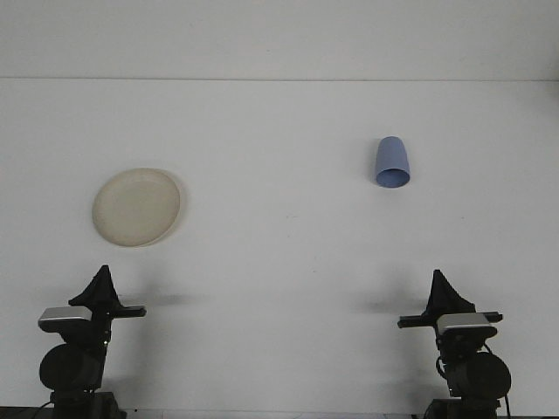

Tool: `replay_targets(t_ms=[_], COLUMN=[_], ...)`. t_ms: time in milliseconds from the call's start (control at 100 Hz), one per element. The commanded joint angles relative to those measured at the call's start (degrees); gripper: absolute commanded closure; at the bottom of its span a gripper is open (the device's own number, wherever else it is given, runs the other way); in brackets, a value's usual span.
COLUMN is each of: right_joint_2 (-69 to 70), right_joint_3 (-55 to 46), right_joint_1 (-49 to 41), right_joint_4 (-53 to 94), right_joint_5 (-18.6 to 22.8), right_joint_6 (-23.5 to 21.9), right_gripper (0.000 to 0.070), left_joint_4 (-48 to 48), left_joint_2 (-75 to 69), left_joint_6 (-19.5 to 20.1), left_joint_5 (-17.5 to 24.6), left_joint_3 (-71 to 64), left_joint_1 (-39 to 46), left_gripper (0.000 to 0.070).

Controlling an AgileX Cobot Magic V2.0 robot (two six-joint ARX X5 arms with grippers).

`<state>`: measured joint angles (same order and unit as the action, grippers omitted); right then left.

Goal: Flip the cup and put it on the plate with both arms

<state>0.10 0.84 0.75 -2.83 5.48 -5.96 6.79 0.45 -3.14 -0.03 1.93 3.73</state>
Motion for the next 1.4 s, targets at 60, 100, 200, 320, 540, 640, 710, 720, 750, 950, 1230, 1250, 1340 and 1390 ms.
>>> replay_targets(t_ms=[60, 100, 200, 320, 540, 640, 710, 720, 750, 950, 1230, 1250, 1340, 1390], right_joint_2=[0.8, 2.0, 8.8, 19.6, 37.9, 45.2, 51.2, 51.6, 54.1, 69.6, 89.7, 91.4, 97.0, 99.9], right_joint_3=[4.2, 6.2, 13.4, 21.2, 29.4, 29.7, 29.7, 29.7, 29.8, 30.8, 41.0, 42.2, 46.5, 48.7], right_joint_1=[-0.1, -0.1, 0.0, 0.0, -0.1, -0.1, -0.1, -0.1, -0.1, -0.1, 0.1, 0.1, 0.4, 0.5], right_joint_4=[-1.5, -1.4, -0.9, -0.5, -3.4, -9.7, -14.4, -14.6, -16.1, -25.6, -28.0, -28.0, -28.0, -28.0], right_joint_5=[-2.1, -2.6, -3.5, -1.9, 1.0, 1.9, 2.0, 2.0, 2.0, 1.9, 0.3, 0.3, 0.3, 0.1], right_joint_6=[-8.8, -7.6, -6.9, -1.5, 2.0, 3.7, 4.2, 4.2, 4.5, 8.0, 14.0, 14.6, 16.0, 16.7], right_gripper=[0.07, 0.07, 0.07, 0.0543, 0.0131, 0.0125, 0.0125, 0.0125, 0.0125, 0.0125, 0.0126, 0.0126, 0.0127, 0.0128], left_joint_4=[0.6, 0.6, 0.6, 0.6, 0.6, 0.6, 0.6, 0.6, 0.6, 0.6, 0.6, 0.6, 0.6, 0.6], left_joint_2=[-0.1, -0.1, -0.1, -0.1, -0.1, -0.1, -0.1, -0.1, -0.1, -0.1, -0.1, -0.1, -0.1, -0.1], left_joint_6=[-0.4, -0.4, -0.4, -0.4, -0.4, -0.4, -0.4, -0.4, -0.4, -0.4, -0.4, -0.4, -0.4, -0.4], left_joint_5=[-0.1, -0.1, -0.1, -0.1, -0.1, -0.1, -0.1, -0.1, -0.1, -0.1, -0.1, -0.1, -0.1, -0.1], left_joint_3=[-1.0, -1.0, -1.0, -1.0, -1.0, -1.0, -1.0, -1.0, -1.0, -1.0, -1.0, -1.0, -1.0, -1.0], left_joint_1=[0.0, 0.0, 0.1, 0.0, 0.0, 0.1, 0.0, 0.0, 0.0, 0.0, 0.0, 0.0, 0.0, 0.0], left_gripper=[0.0685, 0.0685, 0.0685, 0.0685, 0.0685, 0.0685, 0.0685, 0.0685, 0.0685, 0.0685, 0.0685, 0.0685, 0.0685, 0.0685])
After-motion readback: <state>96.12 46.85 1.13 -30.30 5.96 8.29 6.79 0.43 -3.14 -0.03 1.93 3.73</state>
